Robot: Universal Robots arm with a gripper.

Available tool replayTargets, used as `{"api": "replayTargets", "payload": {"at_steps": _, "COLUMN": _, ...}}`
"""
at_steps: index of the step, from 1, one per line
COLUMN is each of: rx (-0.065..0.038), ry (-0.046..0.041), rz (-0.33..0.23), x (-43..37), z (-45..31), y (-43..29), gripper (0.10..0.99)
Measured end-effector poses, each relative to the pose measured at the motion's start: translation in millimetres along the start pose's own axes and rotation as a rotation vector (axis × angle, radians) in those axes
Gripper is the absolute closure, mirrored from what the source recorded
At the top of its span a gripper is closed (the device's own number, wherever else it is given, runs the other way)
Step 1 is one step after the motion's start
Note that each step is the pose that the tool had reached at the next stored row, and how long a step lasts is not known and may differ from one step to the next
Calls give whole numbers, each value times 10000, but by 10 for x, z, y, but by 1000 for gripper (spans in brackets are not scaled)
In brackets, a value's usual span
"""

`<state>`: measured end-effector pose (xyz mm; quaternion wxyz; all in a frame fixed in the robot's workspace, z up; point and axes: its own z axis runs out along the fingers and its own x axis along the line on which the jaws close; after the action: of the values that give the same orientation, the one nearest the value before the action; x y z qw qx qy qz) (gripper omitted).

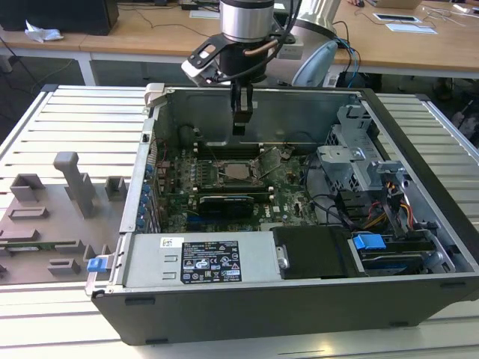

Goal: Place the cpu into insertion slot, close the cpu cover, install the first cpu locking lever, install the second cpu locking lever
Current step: 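Close the cpu cover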

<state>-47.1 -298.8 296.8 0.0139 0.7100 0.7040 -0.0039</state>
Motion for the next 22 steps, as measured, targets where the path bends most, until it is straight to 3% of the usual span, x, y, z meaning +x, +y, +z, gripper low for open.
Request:
{"api": "replayTargets", "payload": {"at_steps": 3, "rx": 2, "ry": -3, "rz": 1, "x": 0, "z": -1, "y": 16, "gripper": 980}}
{"api": "replayTargets", "payload": {"at_steps": 7, "rx": 9, "ry": -2, "rz": 1, "x": 1, "z": 1, "y": 95, "gripper": 980}}
{"api": "replayTargets", "payload": {"at_steps": 11, "rx": 33, "ry": -1, "rz": -1, "x": 2, "z": 4, "y": 304, "gripper": 980}}
{"api": "replayTargets", "payload": {"at_steps": 22, "rx": 67, "ry": -4, "rz": -1, "x": 5, "z": 7, "y": 572, "gripper": 980}}
